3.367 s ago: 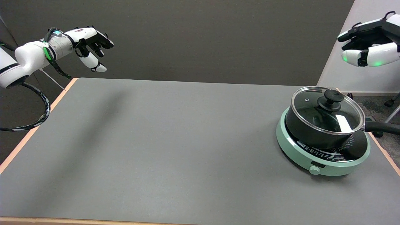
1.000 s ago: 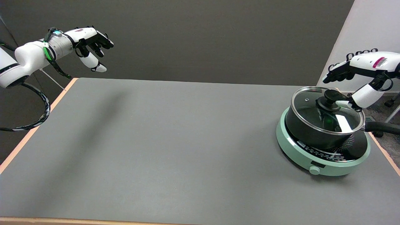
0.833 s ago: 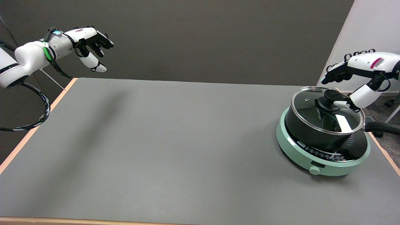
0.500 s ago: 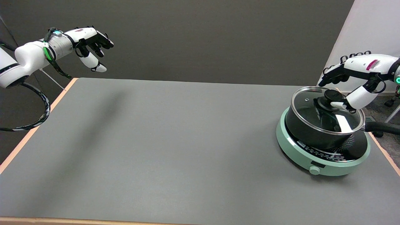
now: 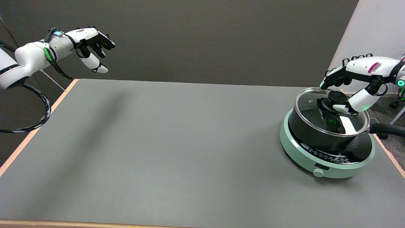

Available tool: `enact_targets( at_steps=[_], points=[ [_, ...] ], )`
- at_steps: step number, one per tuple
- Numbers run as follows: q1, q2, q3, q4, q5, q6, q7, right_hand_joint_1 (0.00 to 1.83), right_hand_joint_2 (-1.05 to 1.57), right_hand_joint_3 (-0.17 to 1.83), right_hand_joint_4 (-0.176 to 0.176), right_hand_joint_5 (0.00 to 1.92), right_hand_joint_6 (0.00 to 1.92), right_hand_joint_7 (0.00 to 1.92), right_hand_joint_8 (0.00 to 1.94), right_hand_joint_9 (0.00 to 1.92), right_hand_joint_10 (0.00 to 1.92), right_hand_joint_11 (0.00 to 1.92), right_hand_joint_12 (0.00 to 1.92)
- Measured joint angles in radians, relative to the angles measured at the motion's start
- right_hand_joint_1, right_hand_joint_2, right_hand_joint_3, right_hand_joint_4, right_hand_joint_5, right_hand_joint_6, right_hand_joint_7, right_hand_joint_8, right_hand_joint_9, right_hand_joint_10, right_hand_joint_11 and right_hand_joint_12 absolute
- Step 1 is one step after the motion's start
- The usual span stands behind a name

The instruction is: Pick up the pot lid.

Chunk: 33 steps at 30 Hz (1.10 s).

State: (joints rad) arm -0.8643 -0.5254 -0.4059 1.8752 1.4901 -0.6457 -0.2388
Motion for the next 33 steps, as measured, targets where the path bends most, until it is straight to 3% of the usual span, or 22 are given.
enact_targets(
  at_steps=[24,33],
  points=[
    [-0.006,-0.01,-0.014,-0.005,-0.018,0.01,-0.003,1.01,0.59,0.85,0.047,0.72,0.61,0.72,0.43,0.65,0.72,0.4,1.12],
    [-0.014,-0.018,-0.02,-0.006,-0.017,0.043,-0.008,0.96,0.69,0.78,0.064,0.76,0.78,0.75,0.77,0.66,1.03,0.27,1.3]
  ],
)
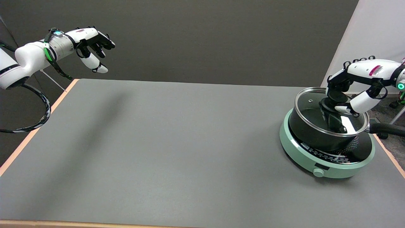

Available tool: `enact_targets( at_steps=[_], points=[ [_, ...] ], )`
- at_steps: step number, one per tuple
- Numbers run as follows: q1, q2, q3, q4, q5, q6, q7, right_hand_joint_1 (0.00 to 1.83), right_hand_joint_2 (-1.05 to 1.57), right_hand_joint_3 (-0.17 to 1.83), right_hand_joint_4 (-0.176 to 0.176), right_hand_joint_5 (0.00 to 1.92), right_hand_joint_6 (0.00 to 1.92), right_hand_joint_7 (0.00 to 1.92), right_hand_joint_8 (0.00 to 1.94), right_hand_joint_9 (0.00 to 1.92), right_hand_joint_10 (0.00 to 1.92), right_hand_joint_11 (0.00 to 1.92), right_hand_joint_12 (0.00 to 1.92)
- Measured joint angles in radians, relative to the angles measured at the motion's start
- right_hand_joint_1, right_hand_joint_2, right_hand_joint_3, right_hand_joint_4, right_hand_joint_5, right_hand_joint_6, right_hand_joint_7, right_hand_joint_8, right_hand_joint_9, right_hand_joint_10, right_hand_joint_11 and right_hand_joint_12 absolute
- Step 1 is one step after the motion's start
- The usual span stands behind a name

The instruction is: Pick up the pot lid.

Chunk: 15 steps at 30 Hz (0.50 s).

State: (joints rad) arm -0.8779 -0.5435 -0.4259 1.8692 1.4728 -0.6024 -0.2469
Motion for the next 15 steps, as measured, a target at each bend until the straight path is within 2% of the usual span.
enact_targets(
  at_steps=[4,15],
  points=[
    [-0.006,-0.005,-0.004,0.001,0.002,0.023,-0.003,0.96,0.7,0.79,0.084,0.76,0.82,0.76,0.84,0.67,1.09,0.23,1.35],
    [-0.016,-0.017,-0.021,0.002,0.006,0.075,-0.01,0.95,0.7,0.79,0.086,0.76,0.83,0.76,0.85,0.67,1.1,0.25,1.36]
  ],
)
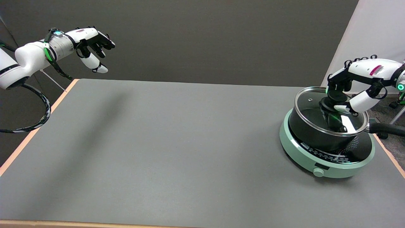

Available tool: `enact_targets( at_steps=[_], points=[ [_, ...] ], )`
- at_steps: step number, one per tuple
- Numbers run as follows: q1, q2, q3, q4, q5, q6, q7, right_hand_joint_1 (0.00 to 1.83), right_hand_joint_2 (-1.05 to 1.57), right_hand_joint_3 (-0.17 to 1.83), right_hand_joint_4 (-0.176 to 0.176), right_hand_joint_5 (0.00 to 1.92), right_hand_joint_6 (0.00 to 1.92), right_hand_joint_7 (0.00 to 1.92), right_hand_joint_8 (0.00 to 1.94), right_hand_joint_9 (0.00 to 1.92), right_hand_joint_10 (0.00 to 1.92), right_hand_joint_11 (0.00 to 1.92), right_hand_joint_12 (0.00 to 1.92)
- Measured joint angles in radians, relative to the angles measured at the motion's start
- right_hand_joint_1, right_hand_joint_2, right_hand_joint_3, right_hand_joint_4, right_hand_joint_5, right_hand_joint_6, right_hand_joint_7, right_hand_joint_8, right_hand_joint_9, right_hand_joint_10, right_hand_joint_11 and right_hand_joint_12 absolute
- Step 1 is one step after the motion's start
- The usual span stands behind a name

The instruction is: Pick up the pot lid.

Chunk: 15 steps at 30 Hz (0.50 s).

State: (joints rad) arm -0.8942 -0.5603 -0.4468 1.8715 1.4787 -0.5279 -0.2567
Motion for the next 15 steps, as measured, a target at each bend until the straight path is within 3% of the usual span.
enact_targets(
  at_steps=[4,6,15],
  points=[
    [-0.002,-0.002,-0.004,0.0,0.001,0.011,-0.001,0.95,0.7,0.79,0.087,0.76,0.83,0.76,0.85,0.67,1.1,0.25,1.37],
    [-0.003,-0.003,-0.007,0.0,0.001,0.015,-0.001,0.96,1.04,0.31,0.176,0.82,1.26,0.89,0.87,0.77,1.12,0.32,1.45],
    [-0.005,-0.005,-0.025,0.0,0.002,0.037,-0.001,0.96,1.04,0.32,0.176,0.83,1.26,0.92,0.79,0.8,1.11,0.31,1.5]
  ],
)
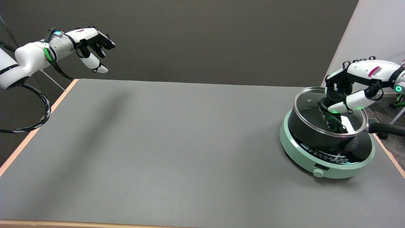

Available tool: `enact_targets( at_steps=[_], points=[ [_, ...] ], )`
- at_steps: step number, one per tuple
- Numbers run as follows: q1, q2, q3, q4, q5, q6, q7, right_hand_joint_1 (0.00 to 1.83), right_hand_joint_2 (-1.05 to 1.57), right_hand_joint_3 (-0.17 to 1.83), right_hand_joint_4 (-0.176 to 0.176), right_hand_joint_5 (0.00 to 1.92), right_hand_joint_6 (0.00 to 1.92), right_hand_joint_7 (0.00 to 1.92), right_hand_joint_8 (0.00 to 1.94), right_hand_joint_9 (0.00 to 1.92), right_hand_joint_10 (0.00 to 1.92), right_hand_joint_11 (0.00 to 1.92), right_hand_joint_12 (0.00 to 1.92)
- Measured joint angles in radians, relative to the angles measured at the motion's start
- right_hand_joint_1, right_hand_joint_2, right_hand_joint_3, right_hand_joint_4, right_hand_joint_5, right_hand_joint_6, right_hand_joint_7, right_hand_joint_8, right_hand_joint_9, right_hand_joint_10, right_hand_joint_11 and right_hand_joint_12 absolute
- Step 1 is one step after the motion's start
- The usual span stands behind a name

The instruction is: Pick up the pot lid.

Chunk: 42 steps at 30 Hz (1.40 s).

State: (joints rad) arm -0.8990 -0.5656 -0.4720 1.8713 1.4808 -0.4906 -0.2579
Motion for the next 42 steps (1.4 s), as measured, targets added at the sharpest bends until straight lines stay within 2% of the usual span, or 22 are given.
enact_targets(
  at_steps=[6,7,8,12,13,14,15,16,20,24,31,32,35,36,42],
  points=[
    [-0.001,-0.002,-0.01,-0.001,0.002,0.013,-0.001,0.96,1.03,0.33,0.176,0.83,1.26,0.96,0.74,0.83,1.08,0.33,1.52],
    [-0.001,-0.002,-0.012,-0.001,0.002,0.014,-0.001,1.1,1.07,0.23,0.063,0.8,1.29,0.98,0.9,0.84,1.08,0.33,1.52],
    [-0.001,-0.002,-0.012,-0.001,0.002,0.015,-0.001,1.2,1.08,0.17,-0.014,0.78,1.31,1.0,1.0,0.85,1.07,0.34,1.52],
    [-0.001,-0.003,-0.016,-0.001,0.003,0.019,-0.001,1.21,1.07,0.19,-0.028,0.78,1.3,1.01,1.01,0.85,1.09,0.38,1.55],
    [-0.001,-0.003,-0.016,-0.001,0.003,0.019,-0.001,1.21,1.07,0.19,-0.026,0.78,1.29,1.01,1.02,0.85,1.1,0.39,1.56],
    [-0.001,-0.003,-0.017,-0.001,0.003,0.019,-0.001,1.21,1.08,0.17,-0.007,0.78,1.26,0.99,1.05,0.85,1.09,0.42,1.53],
    [-0.001,-0.003,-0.017,-0.001,0.003,0.019,-0.001,1.34,0.98,0.33,0.162,0.78,0.93,0.93,1.16,0.84,1.09,0.44,1.54],
    [0.0,-0.003,-0.017,-0.001,0.003,0.019,-0.002,1.35,0.97,0.36,0.176,0.78,0.9,0.91,1.2,0.83,1.11,0.46,1.55],
    [0.0,-0.003,-0.017,-0.001,0.003,0.021,-0.002,1.35,0.96,0.41,0.175,0.77,0.93,0.88,1.26,0.81,1.17,0.48,1.58],
    [0.002,-0.002,-0.018,-0.001,0.006,0.021,-0.003,1.35,0.92,0.51,0.176,0.72,1.03,0.88,1.29,0.77,1.31,0.48,1.63],
    [0.004,0.0,-0.018,-0.001,0.014,0.021,-0.003,1.35,0.93,0.51,0.176,0.71,1.06,0.85,1.33,0.76,1.35,0.48,1.66],
    [0.004,0.0,-0.018,-0.001,0.016,0.021,-0.004,1.34,0.96,0.5,0.175,0.73,1.05,0.82,1.39,0.77,1.32,0.48,1.65],
    [0.005,0.001,-0.018,-0.001,0.021,0.021,-0.004,1.34,0.96,0.5,0.176,0.72,1.11,0.81,1.4,0.76,1.33,0.47,1.66],
    [0.005,0.001,-0.018,-0.001,0.022,0.021,-0.004,1.35,0.93,0.53,0.176,0.69,1.19,0.84,1.36,0.74,1.39,0.48,1.68],
    [0.008,0.002,-0.017,-0.001,0.027,0.021,-0.004,1.35,0.92,0.56,0.176,0.66,1.23,0.83,1.39,0.73,1.45,0.46,1.69]
  ],
)
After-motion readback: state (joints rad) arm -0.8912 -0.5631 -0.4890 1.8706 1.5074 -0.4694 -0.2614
